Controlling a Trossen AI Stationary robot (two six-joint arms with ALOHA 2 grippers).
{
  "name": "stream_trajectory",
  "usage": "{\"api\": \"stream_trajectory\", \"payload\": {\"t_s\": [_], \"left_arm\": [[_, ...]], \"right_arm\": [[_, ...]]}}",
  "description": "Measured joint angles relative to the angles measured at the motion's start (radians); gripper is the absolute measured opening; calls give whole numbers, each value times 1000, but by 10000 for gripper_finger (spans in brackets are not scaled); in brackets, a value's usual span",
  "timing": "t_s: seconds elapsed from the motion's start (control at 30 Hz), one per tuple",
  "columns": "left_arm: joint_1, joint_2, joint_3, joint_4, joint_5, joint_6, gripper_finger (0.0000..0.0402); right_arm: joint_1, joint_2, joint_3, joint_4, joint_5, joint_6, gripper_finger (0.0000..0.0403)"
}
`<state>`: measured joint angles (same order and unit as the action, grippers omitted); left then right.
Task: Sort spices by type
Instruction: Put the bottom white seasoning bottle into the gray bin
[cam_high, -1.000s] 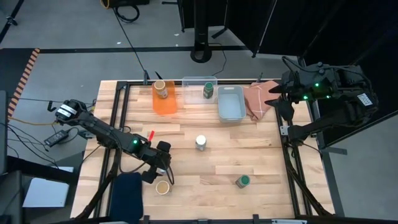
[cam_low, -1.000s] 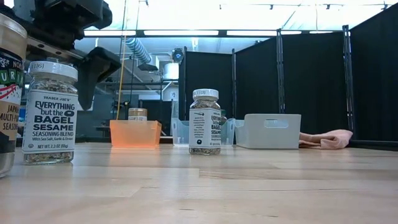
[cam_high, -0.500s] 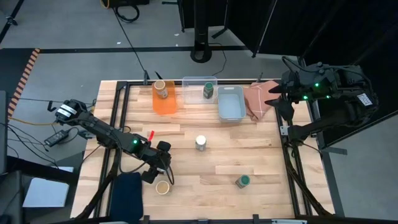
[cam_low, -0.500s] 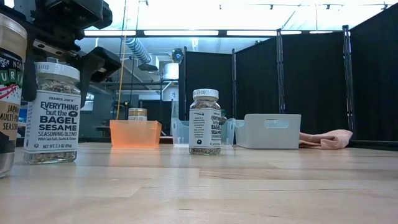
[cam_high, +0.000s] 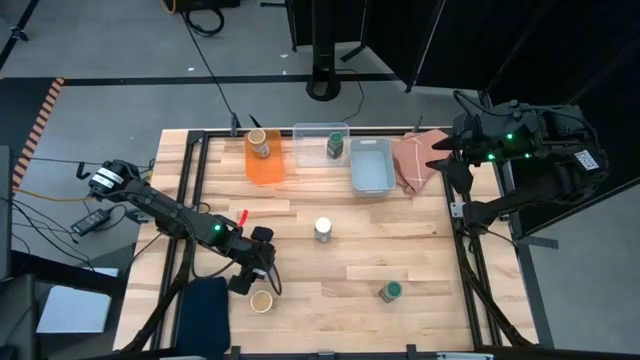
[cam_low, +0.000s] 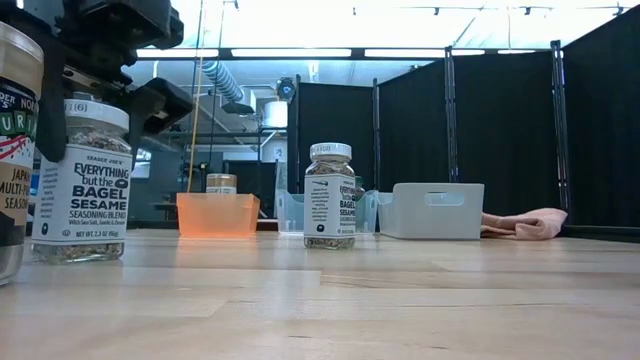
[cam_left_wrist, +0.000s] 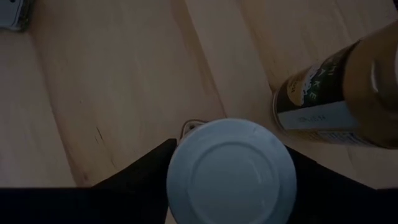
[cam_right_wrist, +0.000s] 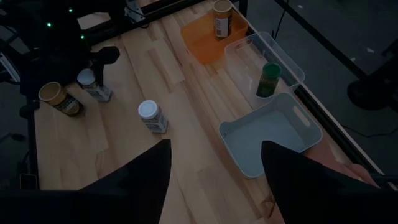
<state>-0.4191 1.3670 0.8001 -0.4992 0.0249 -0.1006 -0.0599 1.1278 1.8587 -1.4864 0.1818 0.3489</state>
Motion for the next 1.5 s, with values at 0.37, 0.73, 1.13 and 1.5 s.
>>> {"api": "stream_trajectory", "payload": {"t_s": [0.37, 0.73, 1.13, 1.5], "left_arm": [[0, 2, 25, -24, -3, -50, 222], [46, 2, 124, -151, -35, -38, 222], [93, 1, 173, -231, -35, -12, 222], [179, 1, 271, -338, -57, 72, 222]], "right_arm": [[0, 0, 0, 0, 0, -3, 254], [0, 0, 0, 0, 0, -9, 252], [0, 0, 0, 0, 0, -11, 251], [0, 0, 0, 0, 0, -8, 249]]}}
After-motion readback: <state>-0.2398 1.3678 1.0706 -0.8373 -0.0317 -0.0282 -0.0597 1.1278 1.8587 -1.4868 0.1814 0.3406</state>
